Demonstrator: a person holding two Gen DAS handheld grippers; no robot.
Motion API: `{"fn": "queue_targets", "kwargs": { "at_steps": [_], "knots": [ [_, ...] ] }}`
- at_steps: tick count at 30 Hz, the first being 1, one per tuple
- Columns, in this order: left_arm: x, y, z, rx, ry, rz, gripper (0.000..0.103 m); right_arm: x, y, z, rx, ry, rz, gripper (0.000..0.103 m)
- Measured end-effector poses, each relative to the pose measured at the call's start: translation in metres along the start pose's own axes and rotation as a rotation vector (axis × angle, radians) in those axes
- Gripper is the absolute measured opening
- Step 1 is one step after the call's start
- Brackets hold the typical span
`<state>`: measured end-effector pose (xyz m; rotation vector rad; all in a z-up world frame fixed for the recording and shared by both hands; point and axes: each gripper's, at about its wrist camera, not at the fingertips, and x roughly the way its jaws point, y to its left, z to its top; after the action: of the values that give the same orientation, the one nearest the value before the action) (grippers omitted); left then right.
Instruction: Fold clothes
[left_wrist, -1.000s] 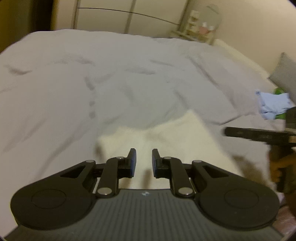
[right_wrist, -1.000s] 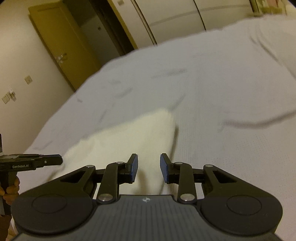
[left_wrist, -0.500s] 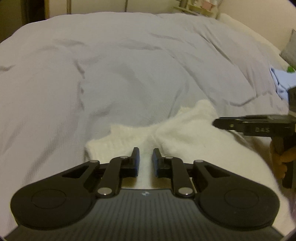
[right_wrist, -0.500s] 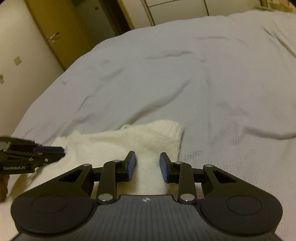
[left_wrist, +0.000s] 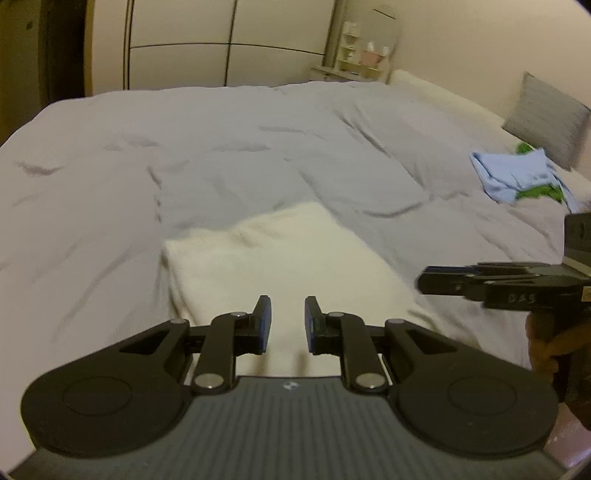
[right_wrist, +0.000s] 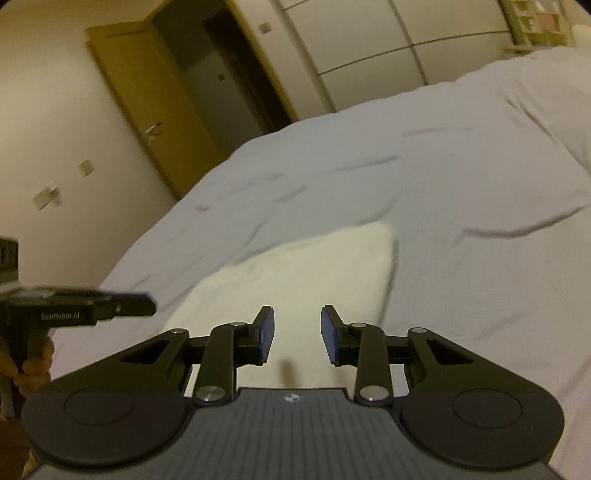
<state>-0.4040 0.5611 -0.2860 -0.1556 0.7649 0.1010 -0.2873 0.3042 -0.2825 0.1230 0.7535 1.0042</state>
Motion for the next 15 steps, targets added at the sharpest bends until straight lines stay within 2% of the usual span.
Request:
{"fn": "queue_targets", "kwargs": {
  "at_steps": [2, 3, 4, 6, 8, 10, 13, 15],
  "knots": [
    [-0.005, -0.009, -0.019, 0.016, 0.000, 0.004, 0.016, -0.006, 0.016, -0.017, -0.041, 0.000, -0.014, 0.033],
    [-0.008, -0.013, -0.028, 0.025, 0.000, 0.007, 0.010, -0.004, 0.023, -0.025, -0.060, 0.017, -0.023, 0.033],
    [-0.010, -0.018, -0.037, 0.033, 0.000, 0.009, 0.010, 0.000, 0.028, -0.034, -0.083, 0.039, -0.044, 0.033],
    [-0.007, -0.018, -0.050, 0.014, -0.017, 0.028, 0.008, 0.011, 0.037, -0.055, -0.172, 0.059, -0.109, 0.033],
    [-0.005, -0.018, -0.055, -0.008, -0.021, 0.039, 0.008, 0.017, 0.045, -0.068, -0.254, 0.057, -0.139, 0.033],
    [-0.006, -0.017, -0.050, -0.030, -0.010, 0.042, 0.007, 0.019, 0.049, -0.068, -0.285, 0.064, -0.154, 0.033],
    [-0.016, -0.020, -0.034, -0.049, -0.017, 0.037, 0.007, 0.010, 0.043, -0.048, -0.198, 0.080, -0.118, 0.033],
    [-0.020, -0.019, -0.019, -0.067, -0.044, 0.018, 0.009, 0.002, 0.041, -0.033, -0.164, 0.028, -0.109, 0.033]
  ]
}}
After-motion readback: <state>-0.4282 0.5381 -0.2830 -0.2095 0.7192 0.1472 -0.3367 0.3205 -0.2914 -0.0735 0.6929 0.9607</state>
